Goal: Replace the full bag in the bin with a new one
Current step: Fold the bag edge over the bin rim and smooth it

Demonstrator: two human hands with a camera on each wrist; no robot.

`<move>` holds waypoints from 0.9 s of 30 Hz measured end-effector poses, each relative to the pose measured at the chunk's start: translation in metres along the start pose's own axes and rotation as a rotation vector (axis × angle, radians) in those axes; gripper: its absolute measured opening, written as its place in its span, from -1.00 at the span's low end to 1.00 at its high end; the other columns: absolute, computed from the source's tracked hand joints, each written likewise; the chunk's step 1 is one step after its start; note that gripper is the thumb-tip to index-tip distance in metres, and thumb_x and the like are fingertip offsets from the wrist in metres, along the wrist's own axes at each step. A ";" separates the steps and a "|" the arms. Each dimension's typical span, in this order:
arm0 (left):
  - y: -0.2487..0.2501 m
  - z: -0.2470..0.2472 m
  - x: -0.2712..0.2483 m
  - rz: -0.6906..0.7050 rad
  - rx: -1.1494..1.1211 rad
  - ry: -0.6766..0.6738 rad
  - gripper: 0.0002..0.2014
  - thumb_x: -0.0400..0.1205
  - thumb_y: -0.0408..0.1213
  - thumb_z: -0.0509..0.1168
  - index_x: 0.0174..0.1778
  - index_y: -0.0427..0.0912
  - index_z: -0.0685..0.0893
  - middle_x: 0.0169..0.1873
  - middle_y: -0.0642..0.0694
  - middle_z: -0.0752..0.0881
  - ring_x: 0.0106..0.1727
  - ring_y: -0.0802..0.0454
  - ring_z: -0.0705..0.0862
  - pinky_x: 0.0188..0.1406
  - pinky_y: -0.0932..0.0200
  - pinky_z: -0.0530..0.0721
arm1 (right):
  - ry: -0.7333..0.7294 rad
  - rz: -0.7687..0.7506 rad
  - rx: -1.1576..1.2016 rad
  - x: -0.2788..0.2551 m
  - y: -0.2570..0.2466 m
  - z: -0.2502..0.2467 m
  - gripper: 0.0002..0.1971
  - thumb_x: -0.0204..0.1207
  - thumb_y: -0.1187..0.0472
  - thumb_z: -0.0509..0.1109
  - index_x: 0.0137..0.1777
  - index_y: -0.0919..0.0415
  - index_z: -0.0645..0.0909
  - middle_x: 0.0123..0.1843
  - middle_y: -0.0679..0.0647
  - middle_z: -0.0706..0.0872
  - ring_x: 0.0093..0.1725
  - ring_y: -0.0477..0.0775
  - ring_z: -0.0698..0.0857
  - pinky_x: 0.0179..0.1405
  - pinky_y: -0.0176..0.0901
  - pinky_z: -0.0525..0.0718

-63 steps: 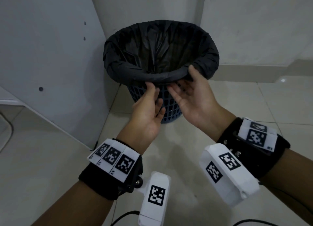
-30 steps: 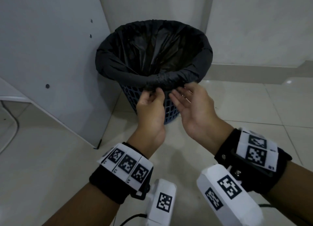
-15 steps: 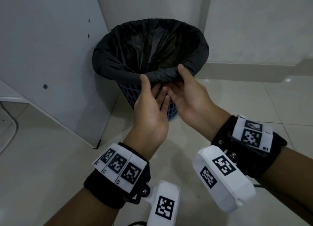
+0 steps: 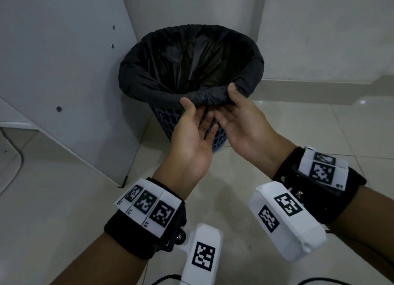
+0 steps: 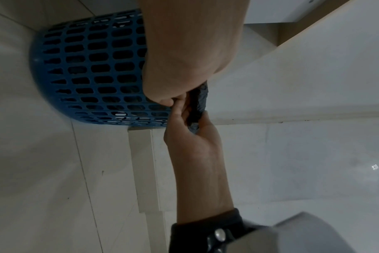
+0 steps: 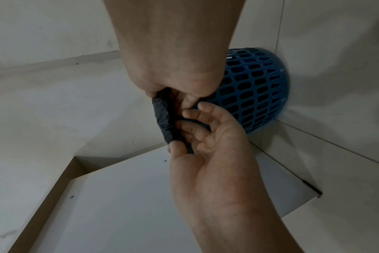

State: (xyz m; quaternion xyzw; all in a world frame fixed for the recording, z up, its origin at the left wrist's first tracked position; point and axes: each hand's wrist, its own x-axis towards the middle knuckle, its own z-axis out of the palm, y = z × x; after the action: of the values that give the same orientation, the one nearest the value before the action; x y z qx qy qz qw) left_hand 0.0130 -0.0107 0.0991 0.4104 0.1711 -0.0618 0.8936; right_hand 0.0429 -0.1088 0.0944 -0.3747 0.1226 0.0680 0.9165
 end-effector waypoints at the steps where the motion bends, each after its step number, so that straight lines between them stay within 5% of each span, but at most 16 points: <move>1: -0.001 -0.001 0.000 0.002 0.010 -0.001 -0.46 0.77 0.17 0.09 0.43 -0.16 0.65 0.32 0.00 0.74 0.16 0.15 0.70 0.20 0.21 0.64 | 0.001 0.004 -0.002 0.000 0.000 0.000 -0.59 0.66 0.10 0.39 0.39 0.37 0.59 0.26 0.29 0.78 0.22 0.15 0.79 0.22 -0.06 0.77; 7: -0.003 0.001 0.002 0.011 0.050 0.036 -0.46 0.76 0.20 0.07 0.43 -0.09 0.66 0.26 0.09 0.75 -0.07 0.19 0.67 0.04 0.20 0.64 | 0.065 0.033 0.045 0.000 -0.007 -0.003 -0.55 0.75 -0.09 0.18 0.42 0.24 0.56 0.14 0.17 0.77 0.13 0.14 0.80 0.14 0.00 0.79; 11: -0.003 0.004 0.003 0.003 0.058 0.053 -0.47 0.76 0.18 0.09 0.40 -0.12 0.68 0.14 0.08 0.74 -0.18 0.18 0.61 0.02 0.18 0.64 | 0.120 0.037 0.032 0.008 -0.016 -0.001 -0.66 0.77 0.02 0.18 0.30 0.25 0.57 -0.01 0.17 0.73 -0.01 0.09 0.77 0.26 0.07 0.74; 15: -0.008 0.007 0.004 -0.006 0.062 0.084 -0.48 0.76 0.17 0.11 0.39 -0.13 0.68 0.10 0.08 0.74 -0.24 0.18 0.58 0.00 0.18 0.66 | 0.168 0.003 -0.055 0.018 -0.021 -0.005 -0.62 0.76 0.04 0.21 0.42 0.26 0.57 -0.09 0.09 0.74 -0.16 0.00 0.76 -0.19 -0.15 0.80; 18: -0.010 0.009 0.005 -0.001 0.062 0.105 -0.48 0.76 0.17 0.11 0.40 -0.13 0.67 0.09 0.06 0.72 -0.28 0.17 0.56 -0.04 0.18 0.67 | 0.185 0.009 -0.031 0.023 -0.027 -0.008 -0.63 0.78 0.08 0.18 0.44 0.28 0.55 0.12 0.12 0.75 0.01 0.08 0.76 -0.05 -0.05 0.82; 21: -0.010 0.009 0.006 -0.011 0.048 0.100 -0.48 0.75 0.17 0.11 0.41 -0.12 0.66 0.13 0.05 0.72 -0.26 0.16 0.58 -0.04 0.19 0.67 | 0.174 0.002 0.011 0.025 -0.038 -0.008 -0.63 0.81 0.10 0.13 0.44 0.31 0.54 0.22 0.18 0.72 0.05 0.13 0.75 -0.22 -0.03 0.85; 24: -0.009 0.011 0.003 -0.015 0.080 0.076 -0.51 0.75 0.15 0.13 0.42 -0.08 0.65 0.23 0.11 0.75 -0.12 0.15 0.67 0.03 0.19 0.68 | 0.178 0.015 -0.010 0.018 -0.042 -0.009 -0.67 0.78 0.07 0.19 0.36 0.25 0.60 0.12 0.16 0.71 0.11 0.15 0.73 0.05 0.05 0.83; 27: -0.013 0.013 -0.004 -0.036 0.144 0.028 -0.65 0.76 0.08 0.16 0.31 0.00 0.69 0.11 0.18 0.79 0.12 0.15 0.71 0.08 0.23 0.68 | 0.227 0.069 -0.061 0.000 -0.030 -0.012 -0.68 0.69 -0.05 0.29 0.19 0.21 0.62 0.09 0.16 0.65 0.11 0.18 0.71 0.25 0.12 0.74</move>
State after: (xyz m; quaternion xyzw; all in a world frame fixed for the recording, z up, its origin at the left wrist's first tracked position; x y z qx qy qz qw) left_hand 0.0094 -0.0288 0.0990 0.4715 0.1862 -0.0842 0.8579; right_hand 0.0476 -0.1391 0.1062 -0.4031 0.2364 0.0605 0.8821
